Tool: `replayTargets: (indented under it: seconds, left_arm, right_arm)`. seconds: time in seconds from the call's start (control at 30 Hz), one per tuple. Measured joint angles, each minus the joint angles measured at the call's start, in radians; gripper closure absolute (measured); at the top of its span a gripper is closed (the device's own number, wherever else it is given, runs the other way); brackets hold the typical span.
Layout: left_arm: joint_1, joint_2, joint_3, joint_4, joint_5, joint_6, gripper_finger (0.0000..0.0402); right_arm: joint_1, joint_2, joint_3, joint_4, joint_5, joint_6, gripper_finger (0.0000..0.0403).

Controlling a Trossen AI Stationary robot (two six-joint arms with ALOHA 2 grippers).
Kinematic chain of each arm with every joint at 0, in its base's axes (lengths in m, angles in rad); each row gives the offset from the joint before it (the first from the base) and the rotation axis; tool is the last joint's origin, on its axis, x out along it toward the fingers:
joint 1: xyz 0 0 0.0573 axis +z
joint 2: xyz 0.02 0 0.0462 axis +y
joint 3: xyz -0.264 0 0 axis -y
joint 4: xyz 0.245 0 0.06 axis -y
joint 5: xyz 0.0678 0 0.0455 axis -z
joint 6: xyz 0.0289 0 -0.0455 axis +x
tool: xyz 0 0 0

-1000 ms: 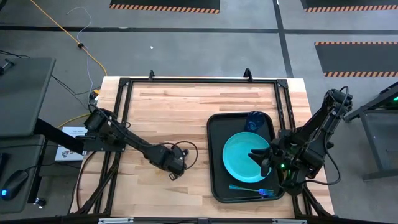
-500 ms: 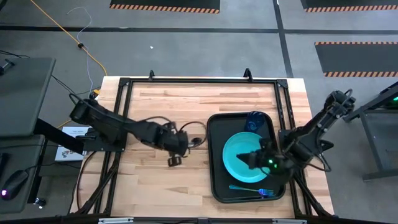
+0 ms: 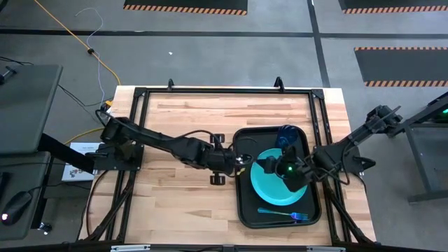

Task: Pick and place plate/cup/fork/spoon on tray
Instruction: Put the yellow spoon on the black serving tray to the right of the blue fork

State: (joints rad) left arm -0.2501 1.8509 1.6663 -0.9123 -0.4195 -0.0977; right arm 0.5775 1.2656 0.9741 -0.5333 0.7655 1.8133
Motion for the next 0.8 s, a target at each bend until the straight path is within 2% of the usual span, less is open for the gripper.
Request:
replayTargets:
  seconds: [0.2,0.8]
  left_arm:
    - [0.005,0.011,0.016,0.047,-0.002,0.006,0.0368]
    - [0.015,0.011,0.016,0.106,0.026,0.032,0.0368]
  right_arm:
    - [-0.044,0.021,0.0,0.076,-0.038,-0.06,0.0173]
    - [-0.103,0.04,0.0,0.132,-0.053,-0.085,0.0172]
